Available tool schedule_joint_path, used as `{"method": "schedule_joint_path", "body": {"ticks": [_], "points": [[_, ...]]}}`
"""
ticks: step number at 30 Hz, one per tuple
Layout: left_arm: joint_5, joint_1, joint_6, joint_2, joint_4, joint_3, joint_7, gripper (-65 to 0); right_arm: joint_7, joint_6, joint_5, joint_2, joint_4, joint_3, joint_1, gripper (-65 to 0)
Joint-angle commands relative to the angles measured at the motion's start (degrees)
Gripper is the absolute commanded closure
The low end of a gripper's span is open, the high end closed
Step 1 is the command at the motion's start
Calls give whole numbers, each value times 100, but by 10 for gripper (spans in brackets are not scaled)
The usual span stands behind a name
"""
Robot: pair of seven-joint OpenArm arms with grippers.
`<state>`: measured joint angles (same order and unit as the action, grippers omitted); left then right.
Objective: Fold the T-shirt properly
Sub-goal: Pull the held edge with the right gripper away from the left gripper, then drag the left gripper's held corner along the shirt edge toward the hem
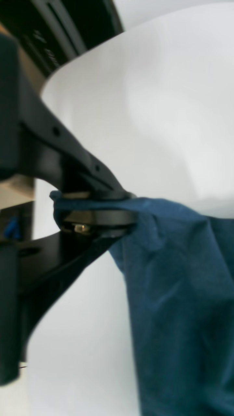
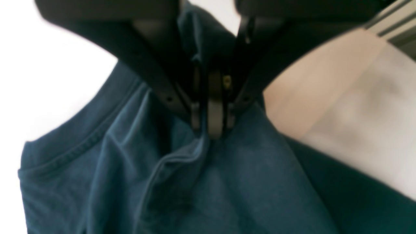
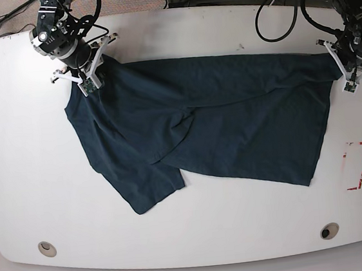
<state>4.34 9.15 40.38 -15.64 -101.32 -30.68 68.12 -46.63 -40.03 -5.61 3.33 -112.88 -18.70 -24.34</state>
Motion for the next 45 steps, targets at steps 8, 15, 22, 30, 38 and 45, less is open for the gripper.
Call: {"method": "schedule_joint_path", "body": {"ticks": [8, 15, 22, 30, 38, 45], "points": [[-25, -524, -38, -410, -167, 250, 401, 0, 131, 3, -59, 40, -224, -25, -270, 0], [-25, -963, -38, -533, -158, 540, 533, 0, 377, 3, -42, 40, -189, -25, -419, 0], [-34, -1367, -38, -665, -53, 1068, 525, 0, 395, 3, -59, 58, -189, -200, -507, 0], [-34, -1992, -38, -673, 835, 1340, 507, 0, 395, 3, -59, 67, -180, -438, -524, 0], [-34, -2291, -38, -691, 1538, 1340, 120, -18, 395, 3, -59, 67, -180, -438, -551, 0], [-34, -2291, -38, -770, 1916, 1349, -486, -131, 395, 3, -59, 40, -171, -587, -560, 0]]}}
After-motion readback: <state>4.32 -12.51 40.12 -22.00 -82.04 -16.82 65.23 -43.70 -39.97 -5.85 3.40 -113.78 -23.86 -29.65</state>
